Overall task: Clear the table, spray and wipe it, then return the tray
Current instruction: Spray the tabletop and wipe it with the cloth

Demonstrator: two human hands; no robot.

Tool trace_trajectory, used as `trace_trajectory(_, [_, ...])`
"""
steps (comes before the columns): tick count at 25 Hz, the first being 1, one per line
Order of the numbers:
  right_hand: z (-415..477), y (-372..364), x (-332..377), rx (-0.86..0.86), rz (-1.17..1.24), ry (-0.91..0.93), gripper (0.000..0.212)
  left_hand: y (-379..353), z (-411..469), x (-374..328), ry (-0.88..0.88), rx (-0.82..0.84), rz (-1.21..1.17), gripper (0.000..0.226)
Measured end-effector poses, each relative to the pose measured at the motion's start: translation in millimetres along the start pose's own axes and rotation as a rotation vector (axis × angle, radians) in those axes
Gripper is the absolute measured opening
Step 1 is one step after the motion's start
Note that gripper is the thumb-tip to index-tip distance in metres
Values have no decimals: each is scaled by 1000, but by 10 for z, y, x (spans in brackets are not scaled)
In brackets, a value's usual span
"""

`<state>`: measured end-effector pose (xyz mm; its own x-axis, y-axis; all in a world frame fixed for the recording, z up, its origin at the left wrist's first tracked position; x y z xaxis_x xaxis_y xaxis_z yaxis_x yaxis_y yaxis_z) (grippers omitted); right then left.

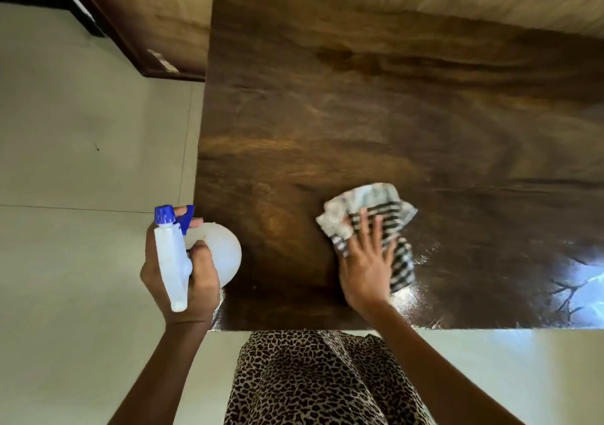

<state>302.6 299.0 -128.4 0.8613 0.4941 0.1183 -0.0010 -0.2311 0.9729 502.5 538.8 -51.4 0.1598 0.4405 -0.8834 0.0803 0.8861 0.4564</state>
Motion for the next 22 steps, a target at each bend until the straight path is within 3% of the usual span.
trace_trajectory(3, [-273, -252, 674, 71, -112, 530, 62, 44, -30, -347, -141, -65, 24, 37])
trace_trajectory(4, [-166, -241, 758, 101, -113, 580, 61, 52, -22, -353, -147, -68, 21, 34])
trace_trajectory(6, [309, -215, 651, 108, -97, 501, 58, 64, 8, -115, -77, -92, 12, 38])
trace_trajectory(8, [759, -93, 309, 89, -32, 273, 50, 26, 18, 29, -35, -86, 2, 37])
trace_trajectory(10, [1039, -3, -107, 81, 27, 24, 42, -5, 46, -87, -96, -81, -33, 34])
trace_trajectory(13, [909, 84, -687, 46, 111, -201, 42, -16, 37, -165, -120, -91, -1, 33])
trace_trajectory(17, [-15, 9, -946, -9, 134, -342, 53, -52, 47, -288, -47, -86, -127, 40])
trace_trajectory(22, [-793, -246, -323, 60, 95, -245, 49, 411, -253, -460, -102, -106, -267, 41])
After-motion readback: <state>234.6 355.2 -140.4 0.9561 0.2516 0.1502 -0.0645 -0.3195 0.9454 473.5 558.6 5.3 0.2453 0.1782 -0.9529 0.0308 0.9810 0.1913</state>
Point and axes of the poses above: each hand's wrist, its own z-axis towards the middle knuckle, its own y-axis out of the back of the hand, x = y × z, the point moved 9 cm from there along z, towards the middle knuckle, and after that the axes turned 8 degrees about -y, right-handed, at the moved point
